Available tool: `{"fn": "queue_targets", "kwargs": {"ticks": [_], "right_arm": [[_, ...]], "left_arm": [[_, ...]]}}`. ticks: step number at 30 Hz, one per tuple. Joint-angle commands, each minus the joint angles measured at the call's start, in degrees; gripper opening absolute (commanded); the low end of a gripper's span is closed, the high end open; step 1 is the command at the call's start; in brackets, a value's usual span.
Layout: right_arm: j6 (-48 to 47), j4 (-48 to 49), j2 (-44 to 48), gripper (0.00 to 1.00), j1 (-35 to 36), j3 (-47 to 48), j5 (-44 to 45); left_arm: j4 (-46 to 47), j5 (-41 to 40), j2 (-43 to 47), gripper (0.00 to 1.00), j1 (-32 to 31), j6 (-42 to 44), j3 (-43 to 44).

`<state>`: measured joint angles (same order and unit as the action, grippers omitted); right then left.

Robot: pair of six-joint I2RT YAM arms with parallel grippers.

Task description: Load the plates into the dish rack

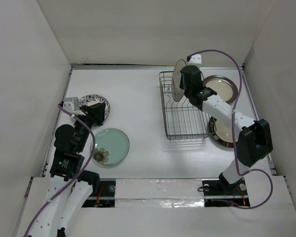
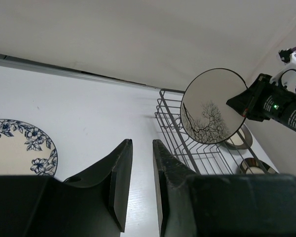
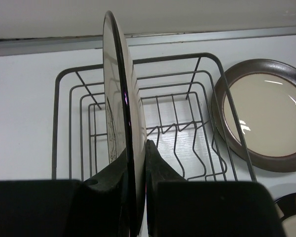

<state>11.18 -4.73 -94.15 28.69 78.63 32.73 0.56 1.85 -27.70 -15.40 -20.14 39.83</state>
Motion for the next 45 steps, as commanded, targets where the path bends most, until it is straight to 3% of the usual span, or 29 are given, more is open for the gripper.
{"fn": "queue_targets", "kwargs": {"ticks": [1,12,20,21,23,24,25,26,28,31,34,42,43,45], "right_arm": [[-0.7,5.0,-0.1,0.0,1.3,4.7,2.3],[0.6,3.1,-4.8,0.0,5.6,2.9,3.3],[4.1,4.1,-4.3,0.0,6.1,-0.8,-1.8],[4.5,4.1,-3.7,0.02,6.1,-1.3,-2.3],[4.8,5.1,-2.7,0.17,6.6,-1.7,-2.1],[4.9,6.1,-2.0,0.29,6.6,-2.9,-2.1],[5.1,7.3,-0.4,0.52,6.6,-3.7,-2.4],[5.3,7.8,0.4,0.61,6.6,-4.5,-2.9],[5.3,8.1,2.1,0.77,6.1,-6.4,-5.4],[5.0,8.9,7.0,0.87,6.1,-10.1,-7.6],[4.6,9.8,13.0,0.94,6.1,-13.1,-9.6],[7.2,13.8,32.0,0.95,6.1,-29.5,-13.7],[7.5,14.2,34.0,0.91,6.1,-31.1,-14.1],[8.5,15.9,39.8,0.84,6.1,-35.1,-14.5]], "left_arm": [[2.4,-0.7,-0.6,0.2,-0.2,0.7,0.0],[2.6,-1.0,-0.1,0.23,-0.2,0.5,-0.1],[2.1,-1.4,-2.7,0.27,-0.2,0.0,-0.1],[1.4,-1.0,-4.2,0.29,-0.2,-0.2,0.2],[0.9,-0.6,-5.6,0.34,-0.2,-0.5,0.7],[0.8,-0.7,-6.3,0.36,-0.2,-0.7,0.9],[0.7,-0.9,-7.2,0.42,0.4,-1.1,1.3],[0.8,-0.9,-7.5,0.44,0.5,-1.4,1.2],[1.0,0.3,-8.6,0.47,2.3,-2.3,1.0],[1.0,-0.8,-10.8,0.47,2.3,-3.9,1.5],[0.4,-1.4,-13.3,0.48,2.8,-6.5,2.0],[5.4,1.0,-17.0,0.51,11.3,-19.1,-3.7],[5.8,-0.2,-18.0,0.53,12.0,-20.1,-4.7],[5.3,-5.4,-19.1,0.65,12.6,-23.8,-5.2]]}}
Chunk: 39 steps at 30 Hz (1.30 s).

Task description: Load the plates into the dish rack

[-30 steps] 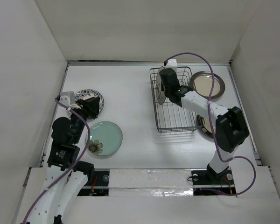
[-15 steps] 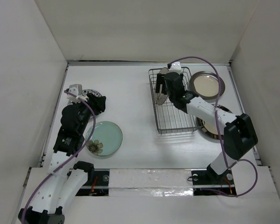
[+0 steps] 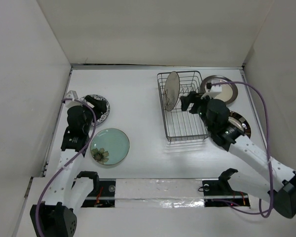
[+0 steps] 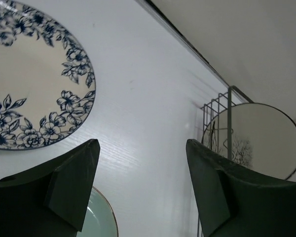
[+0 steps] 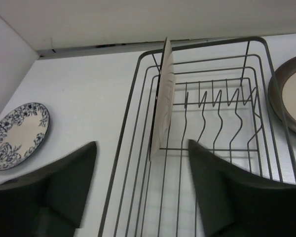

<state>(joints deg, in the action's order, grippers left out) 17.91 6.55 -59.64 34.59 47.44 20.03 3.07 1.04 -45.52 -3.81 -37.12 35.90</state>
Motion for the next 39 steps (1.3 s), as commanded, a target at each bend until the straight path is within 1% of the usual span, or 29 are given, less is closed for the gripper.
{"fn": "queue_targets", "kwargs": {"ticks": [1,2,3,5,6,7,8,10,11,13,14,18,19,21,24,28,30,31,32,33,35,36,37,38,39], "right_arm": [[2.1,5.2,6.9,0.67,0.2,-5.0,-2.7],[2.4,5.5,8.4,0.53,0.2,-5.7,-3.2],[3.1,5.8,10.8,0.35,0.2,-6.7,-4.3],[3.7,6.1,12.7,0.32,0.2,-7.5,-5.2],[4.2,6.5,14.3,0.32,0.2,-7.9,-5.4],[4.4,6.9,14.8,0.32,0.2,-8.4,-5.7],[4.6,7.2,15.2,0.33,0.2,-9.2,-6.0],[5.0,7.9,15.5,0.36,0.2,-9.6,-6.4],[5.0,7.5,15.4,0.39,0.2,-9.5,-6.7],[5.0,6.5,15.9,0.42,0.2,-9.0,-6.4],[5.0,6.5,16.2,0.43,0.2,-9.2,-6.3],[5.6,7.2,18.7,0.45,0.2,-10.3,-5.6],[5.6,7.3,19.0,0.45,0.2,-10.6,-5.7],[5.7,7.5,19.8,0.46,0.2,-10.8,-5.6],[5.7,7.3,19.7,0.46,-0.3,-10.8,-6.0],[5.9,7.5,19.5,0.46,-0.3,-10.8,-6.8],[6.0,7.3,19.6,0.46,-0.3,-10.7,-6.9],[6.0,7.3,19.6,0.46,-0.8,-10.7,-6.9],[6.0,7.3,19.7,0.46,-0.8,-10.8,-6.9],[5.9,7.3,19.8,0.46,-0.8,-10.9,-6.9],[6.0,7.3,20.1,0.46,-0.8,-11.0,-6.7],[5.9,7.3,20.2,0.46,-0.8,-10.9,-6.7],[5.9,7.3,20.2,0.46,-0.8,-10.9,-6.8],[6.0,7.3,20.3,0.46,-1.4,-10.9,-6.9],[5.9,7.3,20.4,0.46,-1.4,-11.0,-6.9]], "left_arm": [[2.5,-6.1,-2.6,0.69,1.0,-8.2,-1.4],[2.7,-7.4,-3.4,0.72,1.7,-9.2,-1.4],[2.8,-7.7,-5.4,0.74,2.9,-9.9,-0.7],[3.0,-6.7,-7.9,0.74,5.5,-10.7,-0.2],[3.3,-5.8,-9.2,0.74,7.1,-12.0,-0.2],[3.9,-4.7,-11.8,0.73,10.3,-12.8,-0.5],[4.3,-3.1,-12.8,0.71,11.6,-13.8,-0.8],[5.8,-2.0,-14.6,0.7,13.5,-15.7,-2.8],[6.4,-2.4,-14.7,0.69,14.0,-16.2,-3.6],[7.8,-3.9,-15.7,0.68,14.0,-17.0,-5.9],[7.7,-4.5,-16.7,0.64,15.3,-17.2,-6.4],[10.9,-0.9,-22.9,0.61,19.9,-18.2,-9.3],[12.8,0.8,-24.4,0.6,19.9,-18.8,-10.5],[13.6,1.7,-25.5,0.59,19.9,-19.6,-10.9],[13.6,-0.6,-26.2,0.59,19.9,-19.7,-11.4],[16.0,-0.6,-29.9,0.58,19.9,-20.8,-10.7],[17.7,-0.4,-31.6,0.55,19.9,-21.6,-10.8],[20.5,-0.2,-33.4,0.52,19.9,-22.3,-11.3],[21.4,-0.1,-34.3,0.47,19.9,-22.6,-11.5],[22.1,0.0,-35.1,0.44,19.9,-23.1,-11.6],[24.0,1.2,-37.1,0.35,19.9,-23.5,-12.0],[24.3,1.5,-37.4,0.34,19.9,-23.7,-12.2],[25.4,1.7,-37.6,0.28,19.9,-23.7,-12.6],[26.0,1.6,-37.5,0.14,19.9,-23.7,-13.0],[26.5,1.3,-37.3,0.1,19.9,-23.8,-13.2]]}}
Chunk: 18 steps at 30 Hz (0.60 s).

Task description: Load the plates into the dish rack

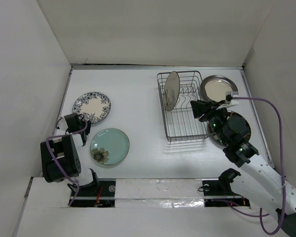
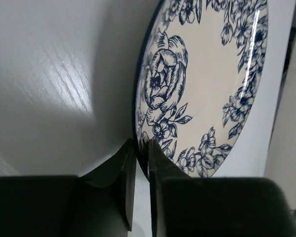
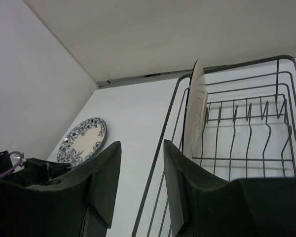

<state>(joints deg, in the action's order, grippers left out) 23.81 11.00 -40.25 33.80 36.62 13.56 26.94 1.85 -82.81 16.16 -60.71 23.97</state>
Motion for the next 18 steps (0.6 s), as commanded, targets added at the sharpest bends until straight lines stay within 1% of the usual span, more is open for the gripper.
{"fn": "queue_targets", "kwargs": {"ticks": [1,2,6,7,9,10,12,13,14,15,16,18], "right_arm": [[0.1,2.7,1.1,0.46,-0.6,-0.1,-0.6],[0.1,2.8,1.2,0.46,-0.6,-0.2,-0.6],[0.1,2.9,1.1,0.45,-0.6,-0.3,-0.6],[0.1,2.9,1.1,0.44,-0.6,-0.3,-0.9],[0.0,3.6,1.6,0.41,-0.6,-0.6,-1.3],[-0.1,4.2,2.3,0.41,-0.6,-0.8,-1.9],[-0.3,6.0,2.8,0.35,-0.6,-1.5,-4.6],[-0.4,6.7,2.9,0.29,-0.6,-1.6,-5.7],[-0.7,7.1,2.9,0.06,-0.6,-1.6,-8.3],[-1.4,7.4,2.5,0.0,0.7,-0.8,-9.5],[-1.7,7.5,1.8,0.0,1.4,-0.2,-10.3],[-3.2,7.5,-1.6,0.0,3.0,2.3,-12.2]], "left_arm": [[3.9,0.2,0.5,0.05,-0.1,-0.2,-2.0],[4.5,-0.4,0.8,0.0,-0.1,-0.4,-2.3],[10.4,0.3,3.9,0.0,-0.1,0.8,-4.7],[14.4,1.1,6.5,0.0,-0.1,0.9,-6.1],[16.9,1.7,10.0,0.0,-0.1,0.9,-6.7],[17.4,1.3,13.6,0.0,-0.1,1.4,-6.5],[16.7,1.0,16.8,0.0,-0.1,2.1,-5.5],[16.2,1.2,19.8,0.0,-0.1,2.8,-4.8],[15.9,1.8,21.4,0.0,-0.1,3.1,-4.5],[15.1,1.9,22.9,0.0,-0.1,3.4,-4.0],[13.5,2.2,26.0,0.0,-0.1,3.5,-3.6],[12.9,4.4,28.5,0.0,-0.1,3.7,-3.1]]}}
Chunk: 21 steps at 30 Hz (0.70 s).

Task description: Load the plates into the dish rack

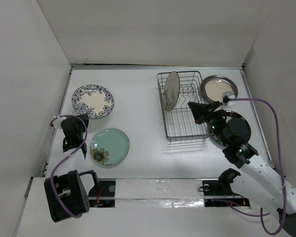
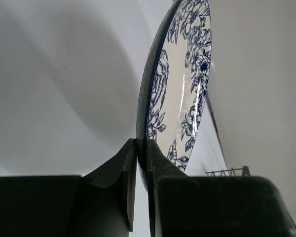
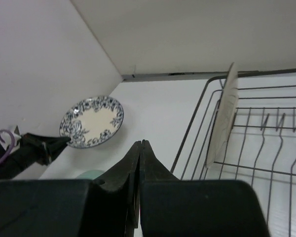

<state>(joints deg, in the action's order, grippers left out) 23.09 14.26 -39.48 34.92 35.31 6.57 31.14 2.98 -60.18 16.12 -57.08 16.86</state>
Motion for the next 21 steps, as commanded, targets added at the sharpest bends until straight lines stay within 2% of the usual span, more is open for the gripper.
{"fn": "queue_targets", "kwargs": {"ticks": [1,2,4,5,8,9,11,14,15,21], "right_arm": [[-3.0,4.0,-4.2,0.0,3.3,4.7,-6.0],[-3.1,3.8,-8.4,0.01,3.3,5.9,-8.8],[-2.1,1.7,-12.9,0.16,4.8,10.2,-10.8],[-1.4,1.5,-15.0,0.4,4.8,11.3,-11.8],[0.3,1.8,-22.5,0.72,6.1,15.2,-13.7],[0.4,2.3,-25.7,0.77,6.1,16.2,-13.9],[0.2,2.3,-29.1,0.86,6.7,19.8,-14.5],[-0.3,2.1,-36.3,0.91,6.7,25.0,-15.1],[-1.0,1.7,-39.9,0.91,6.7,26.4,-15.0],[-3.0,-0.7,-48.6,0.95,6.7,33.3,-13.7]], "left_arm": [[7.2,3.7,7.8,0.0,0.0,0.5,4.8],[6.8,4.9,8.7,0.0,0.0,1.1,5.1],[6.7,6.9,9.8,0.0,0.0,0.9,5.5],[6.8,9.7,10.3,0.0,0.0,0.7,5.5],[8.4,16.1,11.7,0.0,0.0,-1.1,4.5],[8.6,17.7,12.2,0.0,0.0,-1.4,4.2],[8.7,21.9,14.0,0.0,0.0,-2.0,3.7],[7.8,28.4,15.5,0.0,0.0,-1.5,4.4],[7.6,29.9,15.6,0.0,0.0,-1.2,4.8],[11.8,38.7,15.7,0.0,-2.1,-4.3,4.2]]}}
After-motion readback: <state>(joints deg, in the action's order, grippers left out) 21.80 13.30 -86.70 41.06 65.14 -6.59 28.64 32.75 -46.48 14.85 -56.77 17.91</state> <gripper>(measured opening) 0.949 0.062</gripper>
